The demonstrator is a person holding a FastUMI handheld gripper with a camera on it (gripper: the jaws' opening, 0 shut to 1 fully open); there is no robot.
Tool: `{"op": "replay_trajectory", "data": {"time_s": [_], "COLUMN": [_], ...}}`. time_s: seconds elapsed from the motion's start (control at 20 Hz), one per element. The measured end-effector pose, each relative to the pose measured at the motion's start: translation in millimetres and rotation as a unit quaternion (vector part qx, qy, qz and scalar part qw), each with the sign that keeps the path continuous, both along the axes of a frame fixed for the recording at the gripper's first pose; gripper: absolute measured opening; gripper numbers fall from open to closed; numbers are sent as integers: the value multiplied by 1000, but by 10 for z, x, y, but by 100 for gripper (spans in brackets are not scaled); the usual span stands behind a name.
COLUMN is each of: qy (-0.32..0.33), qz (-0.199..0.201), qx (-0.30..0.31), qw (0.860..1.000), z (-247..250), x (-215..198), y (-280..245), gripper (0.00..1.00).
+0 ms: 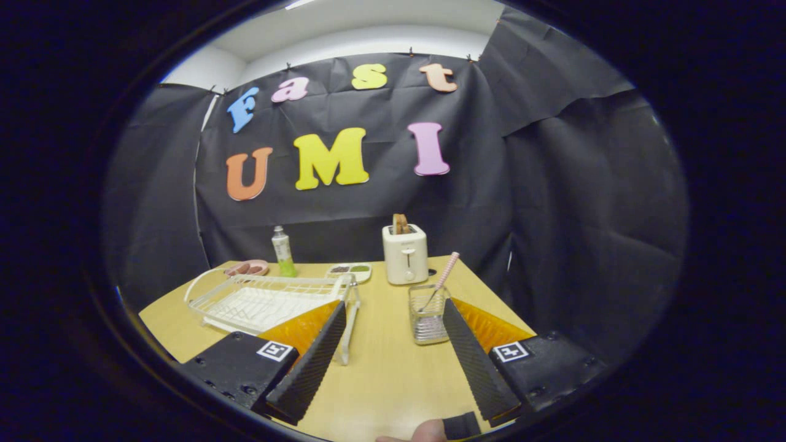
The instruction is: Take the plate from the dish rack, then take the spoon from the basket and place it into the plate.
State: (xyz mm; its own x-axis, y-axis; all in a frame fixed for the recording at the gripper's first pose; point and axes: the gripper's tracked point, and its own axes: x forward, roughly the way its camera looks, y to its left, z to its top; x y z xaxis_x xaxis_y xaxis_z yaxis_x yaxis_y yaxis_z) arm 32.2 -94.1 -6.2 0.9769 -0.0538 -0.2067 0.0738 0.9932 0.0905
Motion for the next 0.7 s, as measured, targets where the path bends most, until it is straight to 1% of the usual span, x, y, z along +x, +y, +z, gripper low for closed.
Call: {"op": "replay_trajectory", "data": {"time_s": [0.15,0.25,0.35,0.45,0.5,0.65,0.7], "qy": [4,11,22,44,60,104,116], "qz": [-8,5,11,36,40,39,43], "qx": [28,45,47,62,67,96,110], "qw": [1000,999,999,996,995,989,986], "z": [124,172,159,95,25,-244,-315], "x": [427,774,1130,1483,1667,2148,2240], "y": [-397,-518,-653,-648,-680,-793,-796], "gripper": [100,100,100,99,98,89,86]}}
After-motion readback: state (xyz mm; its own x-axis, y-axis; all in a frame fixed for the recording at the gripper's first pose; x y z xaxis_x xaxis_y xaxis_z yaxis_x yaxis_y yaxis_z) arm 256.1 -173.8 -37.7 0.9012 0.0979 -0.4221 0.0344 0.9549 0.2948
